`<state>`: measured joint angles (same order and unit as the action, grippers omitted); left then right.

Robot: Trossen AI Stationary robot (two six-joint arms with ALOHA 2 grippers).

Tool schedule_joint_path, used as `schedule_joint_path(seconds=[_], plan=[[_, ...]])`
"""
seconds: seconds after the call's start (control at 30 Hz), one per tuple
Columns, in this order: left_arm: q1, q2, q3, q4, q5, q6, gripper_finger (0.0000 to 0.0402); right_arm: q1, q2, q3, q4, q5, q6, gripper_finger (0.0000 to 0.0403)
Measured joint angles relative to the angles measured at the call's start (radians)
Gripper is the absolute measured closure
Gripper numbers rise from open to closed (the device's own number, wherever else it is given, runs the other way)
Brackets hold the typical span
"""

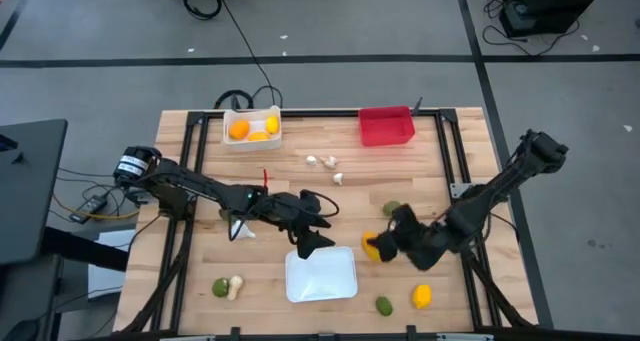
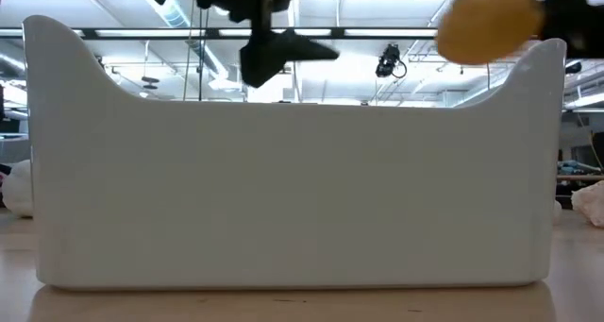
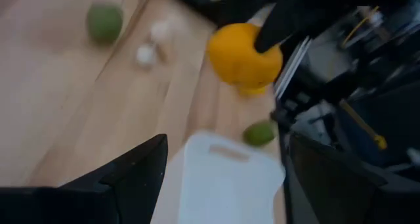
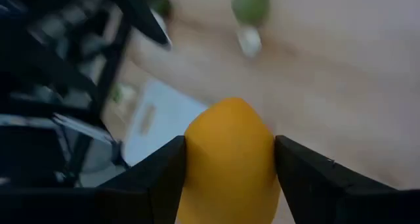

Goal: Sort produce into baskets
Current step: Put the yellow lemon into the top white bin

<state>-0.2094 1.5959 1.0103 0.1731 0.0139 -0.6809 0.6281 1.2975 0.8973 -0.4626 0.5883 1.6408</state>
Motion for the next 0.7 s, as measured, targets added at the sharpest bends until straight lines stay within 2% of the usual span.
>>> schedule_joint_path(seconds=[0.17,0.37,0.53,0.7], plan=[[0.039,0.0,0.0,0.134,0.0,-0.003,0.0078,-0.109,-0.079,0.0,0.036,0.022,-0.205,0.0173],[0.094,-0.001,0.0,0.226,-0.001,-0.011,0.0078,-0.272,-0.107,0.0,0.252,0.017,-0.486,0.0173],[0.149,-0.001,0.0,0.228,-0.005,-0.07,0.0078,-0.387,-0.106,0.001,0.404,-0.101,-0.621,0.0173],[0.187,-0.001,0.0,0.235,-0.006,-0.087,0.0078,-0.451,-0.105,0.001,0.407,-0.166,-0.669,0.0173]])
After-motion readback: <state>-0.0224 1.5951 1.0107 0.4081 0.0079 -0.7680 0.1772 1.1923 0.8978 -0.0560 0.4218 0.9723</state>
